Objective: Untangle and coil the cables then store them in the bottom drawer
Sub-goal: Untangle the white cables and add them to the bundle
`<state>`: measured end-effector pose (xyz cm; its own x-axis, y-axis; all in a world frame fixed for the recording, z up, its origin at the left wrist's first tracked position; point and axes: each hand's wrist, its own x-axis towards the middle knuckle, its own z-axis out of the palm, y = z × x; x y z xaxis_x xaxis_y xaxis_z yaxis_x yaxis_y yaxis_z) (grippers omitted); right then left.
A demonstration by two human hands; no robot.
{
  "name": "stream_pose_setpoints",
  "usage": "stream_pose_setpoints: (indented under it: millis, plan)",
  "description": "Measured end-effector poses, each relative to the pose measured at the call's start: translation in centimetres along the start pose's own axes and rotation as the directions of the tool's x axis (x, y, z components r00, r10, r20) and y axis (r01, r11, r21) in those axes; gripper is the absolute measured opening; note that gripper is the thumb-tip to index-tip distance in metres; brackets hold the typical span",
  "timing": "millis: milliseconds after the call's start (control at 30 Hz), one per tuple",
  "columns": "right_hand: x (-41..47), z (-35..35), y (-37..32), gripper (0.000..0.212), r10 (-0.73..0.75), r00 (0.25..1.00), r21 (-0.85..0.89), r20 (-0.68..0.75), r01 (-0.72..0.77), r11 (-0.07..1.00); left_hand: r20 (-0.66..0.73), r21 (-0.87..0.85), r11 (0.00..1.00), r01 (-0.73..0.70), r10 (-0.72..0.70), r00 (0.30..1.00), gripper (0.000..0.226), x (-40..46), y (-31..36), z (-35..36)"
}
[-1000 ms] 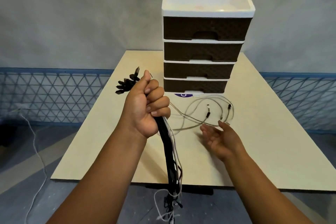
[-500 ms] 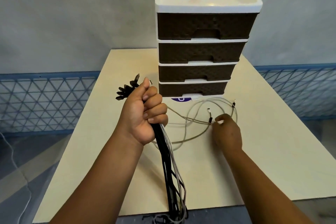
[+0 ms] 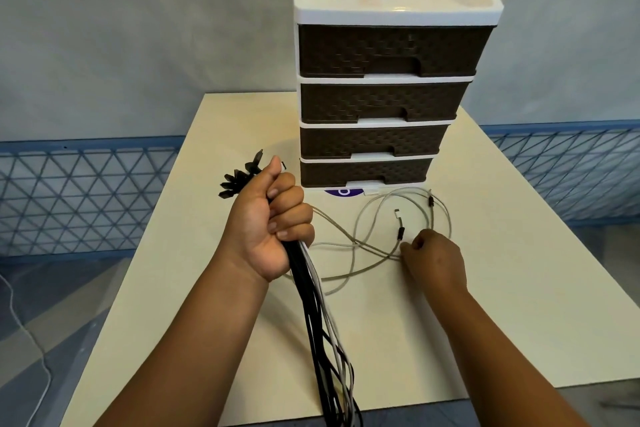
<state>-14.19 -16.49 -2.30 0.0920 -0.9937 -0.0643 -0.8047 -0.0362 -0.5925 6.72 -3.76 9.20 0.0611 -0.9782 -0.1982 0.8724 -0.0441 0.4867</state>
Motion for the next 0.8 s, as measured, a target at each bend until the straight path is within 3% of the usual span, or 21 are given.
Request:
stream_pose_setpoints:
  millis: [67,133,167,233,300,367,500,633,700,800]
  plan:
    - [-0.2,-0.3,0.0,0.004,0.049,0.999,0.145,0.001,-0.048,0.988,0.000,-0.004,1.000,-0.002,0.002,1.000,0.054,-0.1,0.0,-0.1]
    - [-0.4,-0.6,-0.1,0.023,0.201,0.978,0.450,0.060,-0.206,0.869,0.004,-0.008,1.000,0.001,-0.001,1.000,0.053,-0.2,0.0,-0.2]
    - [-0.4,-0.8,-0.1,0.032,0.266,0.954,0.625,0.139,-0.293,0.723,0.007,-0.010,1.000,0.003,-0.003,1.000,0.053,-0.2,0.0,-0.2]
    - [-0.5,-1.6,-0.5,0.027,0.301,0.881,0.854,0.364,-0.445,0.269,0.004,-0.009,1.000,0.005,-0.005,1.000,0.054,-0.4,0.0,-0.2]
    - [-0.5,-2.6,-1.0,0.004,0.269,0.812,0.855,0.517,-0.503,-0.127,0.001,0.000,1.000,0.005,-0.005,1.000,0.054,-0.6,0.0,-0.1]
    - [-0.9,-3.9,-1.5,0.020,0.231,0.790,0.818,0.568,-0.511,-0.264,-0.001,0.012,1.000,0.005,-0.005,1.000,0.054,-0.8,-0.1,0.0]
    - [-2.9,-5.7,-2.9,0.024,0.140,0.845,0.853,0.516,-0.493,-0.169,-0.038,0.028,1.000,0.001,0.000,0.999,0.053,-0.9,-0.5,0.2]
    - [-6.6,-6.6,-5.4,0.017,-0.092,0.943,0.942,0.319,-0.306,0.137,-0.100,0.076,0.997,0.003,0.004,0.995,0.047,-1.0,-1.0,0.7]
    - [-8.5,-6.8,-6.9,0.017,-0.218,0.947,0.937,0.236,-0.162,0.310,-0.140,0.132,0.991,0.014,0.005,0.990,0.044,-1.0,-1.5,1.3]
    - [-10.5,-6.8,-8.5,0.018,-0.377,0.911,0.900,0.169,0.013,0.435,-0.160,0.249,0.968,0.020,0.021,0.987,0.045,-1.0,-2.7,2.4]
